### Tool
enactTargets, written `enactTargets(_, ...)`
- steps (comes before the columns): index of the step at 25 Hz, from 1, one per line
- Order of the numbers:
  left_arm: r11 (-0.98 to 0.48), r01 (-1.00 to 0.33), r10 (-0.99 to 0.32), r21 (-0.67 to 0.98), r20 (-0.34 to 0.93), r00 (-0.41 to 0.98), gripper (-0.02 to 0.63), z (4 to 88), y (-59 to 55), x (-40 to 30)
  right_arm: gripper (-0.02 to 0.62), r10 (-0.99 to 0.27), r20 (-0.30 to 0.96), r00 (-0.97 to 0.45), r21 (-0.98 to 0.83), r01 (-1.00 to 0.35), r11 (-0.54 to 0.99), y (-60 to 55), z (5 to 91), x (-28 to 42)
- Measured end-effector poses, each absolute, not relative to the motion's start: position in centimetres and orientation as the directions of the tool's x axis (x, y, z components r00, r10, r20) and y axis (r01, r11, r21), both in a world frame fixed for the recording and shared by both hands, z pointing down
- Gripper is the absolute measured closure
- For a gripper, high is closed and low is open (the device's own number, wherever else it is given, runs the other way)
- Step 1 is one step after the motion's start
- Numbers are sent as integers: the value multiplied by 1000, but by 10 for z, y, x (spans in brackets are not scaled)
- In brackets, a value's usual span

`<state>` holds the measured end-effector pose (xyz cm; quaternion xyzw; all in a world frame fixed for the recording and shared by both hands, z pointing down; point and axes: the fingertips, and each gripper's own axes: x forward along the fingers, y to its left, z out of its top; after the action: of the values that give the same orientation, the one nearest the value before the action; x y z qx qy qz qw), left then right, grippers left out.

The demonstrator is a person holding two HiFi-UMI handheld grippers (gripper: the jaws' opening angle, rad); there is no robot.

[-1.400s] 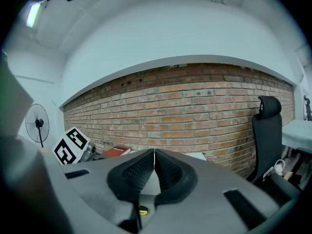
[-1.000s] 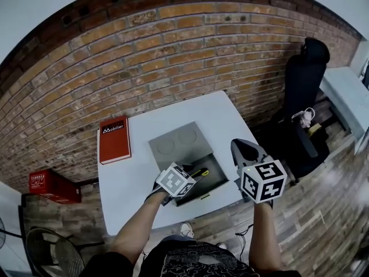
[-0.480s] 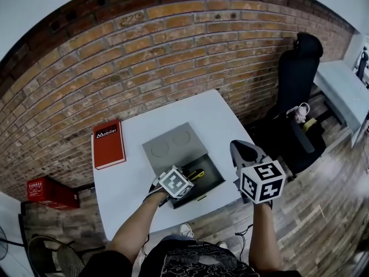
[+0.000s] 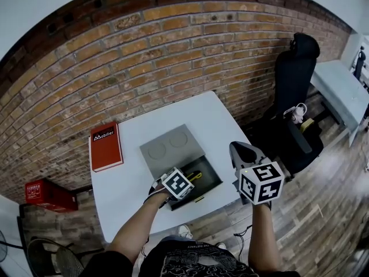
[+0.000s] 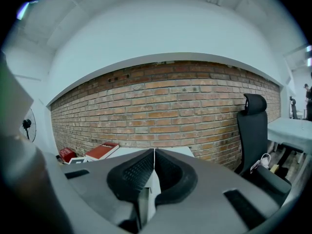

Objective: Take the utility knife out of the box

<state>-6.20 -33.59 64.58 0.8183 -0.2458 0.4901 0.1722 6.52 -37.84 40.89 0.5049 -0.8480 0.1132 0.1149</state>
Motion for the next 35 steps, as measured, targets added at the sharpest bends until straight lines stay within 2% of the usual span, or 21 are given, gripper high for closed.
enactTargets(7,-807,-587,-196,56,913,357,414,651,-334,-64,574,-831,320,-454,-75,-887,456,-377,414,66)
enactTargets(11,-805,-590,-178,68,920,349,474,651,-334,-62,574,-837,314,-448,-74,-890,449,-378,411,71)
enactTargets(20,-802,-587,-168,110,901,399,477,646,-329,-58,574,-835,310,-455,-81,-888,453,-374,411,76)
enactTargets(35,-688,-725,-455,22,765,455,478,563,-354,-64,575,-808,303,-505,-88,-859,504,-359,407,68)
